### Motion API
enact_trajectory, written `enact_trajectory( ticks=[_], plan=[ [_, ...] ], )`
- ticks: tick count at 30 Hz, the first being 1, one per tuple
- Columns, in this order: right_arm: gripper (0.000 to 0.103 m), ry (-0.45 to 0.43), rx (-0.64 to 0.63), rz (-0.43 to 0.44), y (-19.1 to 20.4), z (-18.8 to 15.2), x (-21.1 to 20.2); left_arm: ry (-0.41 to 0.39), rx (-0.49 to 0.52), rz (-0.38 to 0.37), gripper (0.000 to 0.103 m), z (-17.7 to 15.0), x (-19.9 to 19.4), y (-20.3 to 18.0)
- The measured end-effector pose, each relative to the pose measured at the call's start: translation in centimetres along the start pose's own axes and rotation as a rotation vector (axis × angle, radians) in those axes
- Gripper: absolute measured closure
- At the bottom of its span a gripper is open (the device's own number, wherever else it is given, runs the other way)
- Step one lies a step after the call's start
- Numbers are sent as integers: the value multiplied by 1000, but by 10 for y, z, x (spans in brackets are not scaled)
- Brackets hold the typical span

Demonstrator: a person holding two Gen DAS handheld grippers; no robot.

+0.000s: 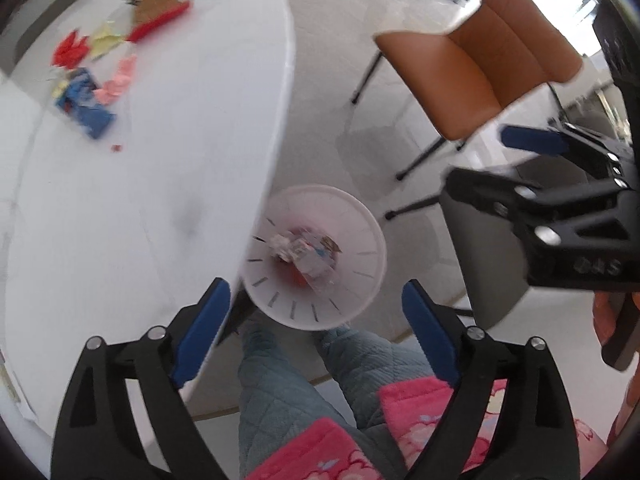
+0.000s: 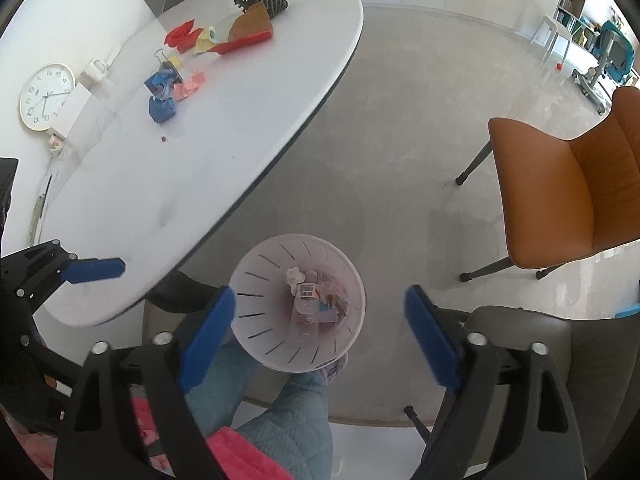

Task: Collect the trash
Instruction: 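Move both tools back over the remaining trash on the table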

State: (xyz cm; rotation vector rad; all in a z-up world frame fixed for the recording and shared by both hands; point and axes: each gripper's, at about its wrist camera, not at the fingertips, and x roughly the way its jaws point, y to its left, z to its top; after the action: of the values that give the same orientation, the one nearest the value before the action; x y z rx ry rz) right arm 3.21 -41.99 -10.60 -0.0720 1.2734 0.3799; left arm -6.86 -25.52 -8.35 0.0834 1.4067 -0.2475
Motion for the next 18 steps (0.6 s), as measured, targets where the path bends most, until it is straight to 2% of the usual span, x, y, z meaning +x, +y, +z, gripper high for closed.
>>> enact_trajectory(
  ticks=[5, 10, 16, 18],
  plan=[
    [2, -23, -19, 38, 19, 34, -12, -103, -169, 44, 8, 9, -27, 53],
    [2, -61, -56, 57, 49, 80, -9, -157, -315, 66, 8, 21, -44, 124],
    [2, -67, -16, 73, 77, 136, 16, -191, -341, 155, 8, 65, -40, 189],
    [2, -64, 8, 68, 84, 155, 29, -200, -335, 150, 8, 78, -36, 204]
  ],
)
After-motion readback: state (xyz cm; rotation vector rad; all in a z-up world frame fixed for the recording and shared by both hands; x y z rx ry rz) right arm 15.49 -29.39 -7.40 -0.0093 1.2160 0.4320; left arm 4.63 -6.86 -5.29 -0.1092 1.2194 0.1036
